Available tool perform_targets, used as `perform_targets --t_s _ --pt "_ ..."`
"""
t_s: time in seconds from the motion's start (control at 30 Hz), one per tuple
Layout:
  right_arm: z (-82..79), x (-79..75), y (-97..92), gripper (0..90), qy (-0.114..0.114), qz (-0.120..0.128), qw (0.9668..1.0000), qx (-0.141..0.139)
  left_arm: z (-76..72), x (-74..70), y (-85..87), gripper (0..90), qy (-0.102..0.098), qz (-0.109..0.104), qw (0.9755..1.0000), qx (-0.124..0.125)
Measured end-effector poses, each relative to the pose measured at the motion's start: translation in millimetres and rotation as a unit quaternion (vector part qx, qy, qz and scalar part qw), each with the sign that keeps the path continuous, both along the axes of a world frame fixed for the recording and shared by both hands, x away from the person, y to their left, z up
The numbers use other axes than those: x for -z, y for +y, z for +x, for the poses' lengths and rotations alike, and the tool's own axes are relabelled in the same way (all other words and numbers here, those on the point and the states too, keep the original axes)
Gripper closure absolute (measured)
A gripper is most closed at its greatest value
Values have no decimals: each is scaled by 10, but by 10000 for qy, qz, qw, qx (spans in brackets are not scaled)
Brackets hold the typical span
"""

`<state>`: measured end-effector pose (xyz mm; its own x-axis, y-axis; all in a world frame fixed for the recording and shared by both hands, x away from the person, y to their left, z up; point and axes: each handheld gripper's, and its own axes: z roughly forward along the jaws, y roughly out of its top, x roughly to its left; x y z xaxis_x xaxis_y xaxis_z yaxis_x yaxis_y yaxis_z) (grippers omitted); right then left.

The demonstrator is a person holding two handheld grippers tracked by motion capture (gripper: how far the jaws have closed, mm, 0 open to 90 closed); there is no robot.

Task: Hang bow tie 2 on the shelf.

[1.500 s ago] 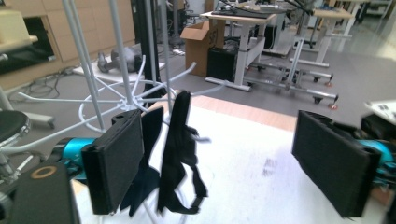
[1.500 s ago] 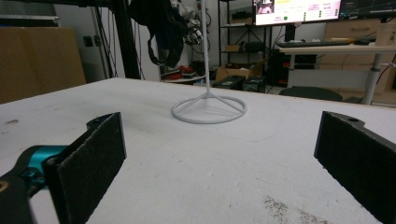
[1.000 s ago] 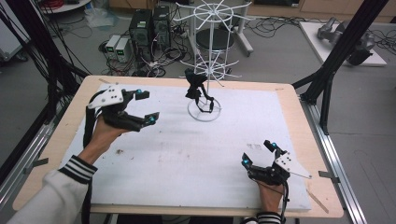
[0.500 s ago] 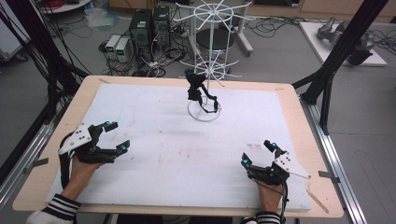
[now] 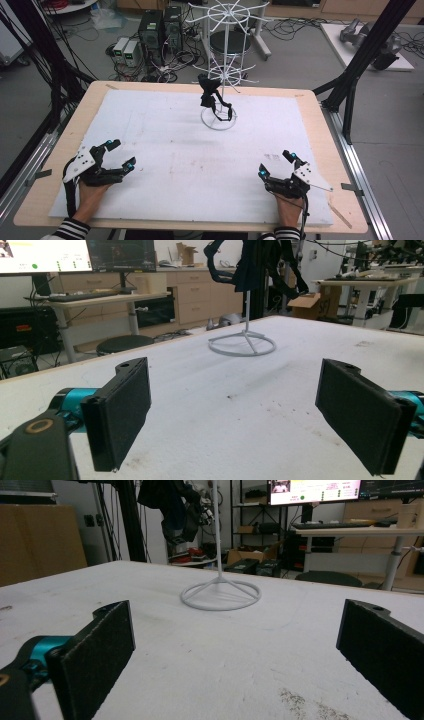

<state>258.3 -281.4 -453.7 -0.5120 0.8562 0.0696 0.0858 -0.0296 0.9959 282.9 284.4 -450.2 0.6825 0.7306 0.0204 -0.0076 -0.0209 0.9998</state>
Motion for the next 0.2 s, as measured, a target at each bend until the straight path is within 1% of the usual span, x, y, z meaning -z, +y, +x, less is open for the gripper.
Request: perform_targets --t_s 0.03,0.07,0.1,0.17,0.2 --pt "0 0 0 14 0 -1 10000 -3 -3 17 2 149 8 20 10000 -36" --pt "1 1 -1 14 -4 -5 10000 -2 -7 31 4 149 13 -7 10000 -46" --pt "0 1 -1 14 -5 -7 10000 0 -13 31 8 150 -42 -39 10000 -68" --pt "0 1 0 14 -20 -16 10000 8 -10 38 23 150 -32 -73 9999 -101" --pt "0 2 0 14 -23 -12 10000 4 -10 40 30 150 -20 -135 9998 -108"
